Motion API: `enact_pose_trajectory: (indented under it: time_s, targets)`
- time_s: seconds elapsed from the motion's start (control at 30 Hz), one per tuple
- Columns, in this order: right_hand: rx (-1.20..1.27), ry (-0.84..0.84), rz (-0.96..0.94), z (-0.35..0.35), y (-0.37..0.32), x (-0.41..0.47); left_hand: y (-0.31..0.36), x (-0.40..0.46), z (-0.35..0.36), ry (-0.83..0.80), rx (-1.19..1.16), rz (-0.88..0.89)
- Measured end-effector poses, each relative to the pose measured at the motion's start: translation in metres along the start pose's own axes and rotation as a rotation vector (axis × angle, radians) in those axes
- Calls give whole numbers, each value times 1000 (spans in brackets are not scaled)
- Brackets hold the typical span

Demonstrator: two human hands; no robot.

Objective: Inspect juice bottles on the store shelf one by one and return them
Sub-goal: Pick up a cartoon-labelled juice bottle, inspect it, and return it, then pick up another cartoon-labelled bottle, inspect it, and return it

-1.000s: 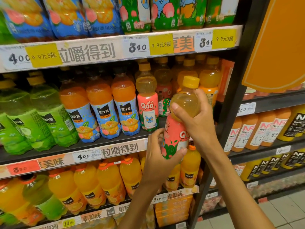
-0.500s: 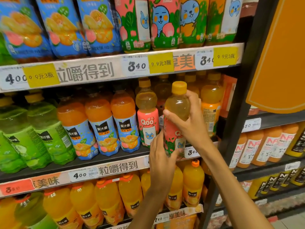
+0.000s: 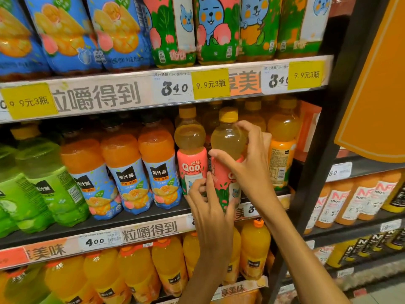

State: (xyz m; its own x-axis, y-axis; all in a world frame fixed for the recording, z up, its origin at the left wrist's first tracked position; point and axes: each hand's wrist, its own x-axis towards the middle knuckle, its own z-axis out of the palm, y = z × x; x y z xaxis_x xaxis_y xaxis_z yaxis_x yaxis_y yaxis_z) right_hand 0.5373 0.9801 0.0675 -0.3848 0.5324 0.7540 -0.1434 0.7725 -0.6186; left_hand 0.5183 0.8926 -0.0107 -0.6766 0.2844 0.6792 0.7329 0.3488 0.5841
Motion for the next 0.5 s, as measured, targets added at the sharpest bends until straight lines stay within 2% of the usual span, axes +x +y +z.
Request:
enact_pose_trajectory:
  time_s: [0.13,0.37,0.5]
  targets:
    - [-19,15,9,-1,0,2,4,5,-2,-56,-80,-27]
    - [-88,-89,-64,-15,8,-3,7,8,2,-17,-9,26]
    - [-99,-31,-27,-13,8,-3,7,9,6,12,6,41]
